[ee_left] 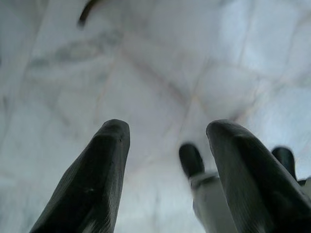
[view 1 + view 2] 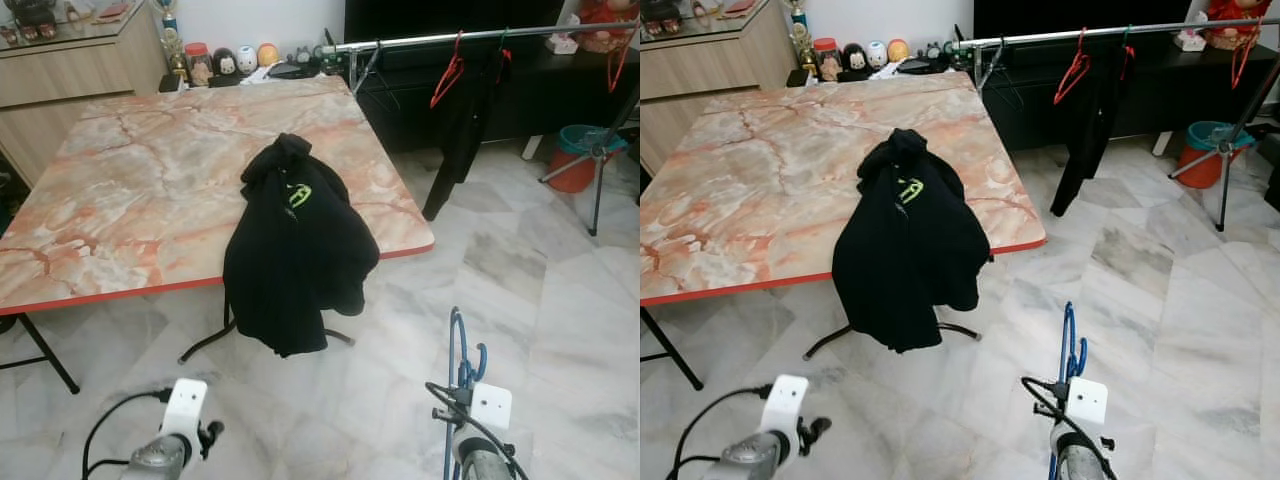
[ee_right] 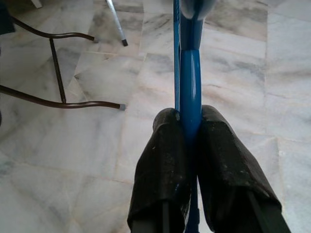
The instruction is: Hang hanger
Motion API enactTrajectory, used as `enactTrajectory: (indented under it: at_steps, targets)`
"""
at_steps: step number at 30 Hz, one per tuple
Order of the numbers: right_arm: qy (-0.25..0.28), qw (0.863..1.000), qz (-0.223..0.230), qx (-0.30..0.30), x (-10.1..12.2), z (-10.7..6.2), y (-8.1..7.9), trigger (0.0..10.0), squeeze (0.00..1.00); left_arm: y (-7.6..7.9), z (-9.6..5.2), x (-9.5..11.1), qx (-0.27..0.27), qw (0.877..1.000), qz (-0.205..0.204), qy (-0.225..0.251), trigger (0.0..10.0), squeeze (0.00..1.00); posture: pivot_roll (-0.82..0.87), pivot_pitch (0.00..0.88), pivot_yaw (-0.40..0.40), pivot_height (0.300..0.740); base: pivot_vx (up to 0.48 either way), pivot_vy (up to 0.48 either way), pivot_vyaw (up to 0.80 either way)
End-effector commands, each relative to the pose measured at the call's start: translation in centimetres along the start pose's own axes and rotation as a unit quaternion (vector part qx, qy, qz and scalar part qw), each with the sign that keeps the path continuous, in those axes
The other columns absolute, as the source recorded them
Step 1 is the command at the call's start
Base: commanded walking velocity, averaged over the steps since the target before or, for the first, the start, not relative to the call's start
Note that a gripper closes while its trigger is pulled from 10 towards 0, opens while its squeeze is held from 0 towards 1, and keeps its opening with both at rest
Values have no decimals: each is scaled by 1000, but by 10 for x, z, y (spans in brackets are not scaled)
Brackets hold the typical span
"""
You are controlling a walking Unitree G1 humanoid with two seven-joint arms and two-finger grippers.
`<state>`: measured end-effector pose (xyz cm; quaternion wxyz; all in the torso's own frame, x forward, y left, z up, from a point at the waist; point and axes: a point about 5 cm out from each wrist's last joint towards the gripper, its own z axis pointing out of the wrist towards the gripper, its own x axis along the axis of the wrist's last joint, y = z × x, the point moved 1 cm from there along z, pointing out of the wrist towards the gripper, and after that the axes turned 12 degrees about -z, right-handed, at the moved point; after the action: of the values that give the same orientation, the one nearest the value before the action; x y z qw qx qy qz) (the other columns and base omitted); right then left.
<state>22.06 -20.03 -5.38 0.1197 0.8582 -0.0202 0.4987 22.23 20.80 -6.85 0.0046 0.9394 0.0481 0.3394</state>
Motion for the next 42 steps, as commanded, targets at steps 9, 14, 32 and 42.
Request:
enactTrajectory:
  at_steps: [9, 14, 32, 42]
  targets:
    - [-9, 1000, 6, 1, -5, -2, 2, 10000, 0, -2, -2, -23, 19, 999, 21, -34, 10000, 0, -169, 0, 61, 740, 0, 0, 0]
    - [-23, 1000, -1, 5, -10, -3, 4, 10000, 0, 1, -3, -30, 19, 999, 17, -39, 10000, 0, -175, 0, 60, 740, 0, -199, 0]
    - [-38, 999, -25, 11, -12, 0, 5, 10000, 0, -9, -10, -54, 28, 996, 35, -76, 10000, 0, -189, 0, 74, 740, 80, -360, 0]
    - [-36, 999, -19, 5, -10, 1, 10, 10000, 0, -7, -9, -52, 29, 996, 32, -74, 10000, 0, -175, 0, 62, 740, 241, -399, 0]
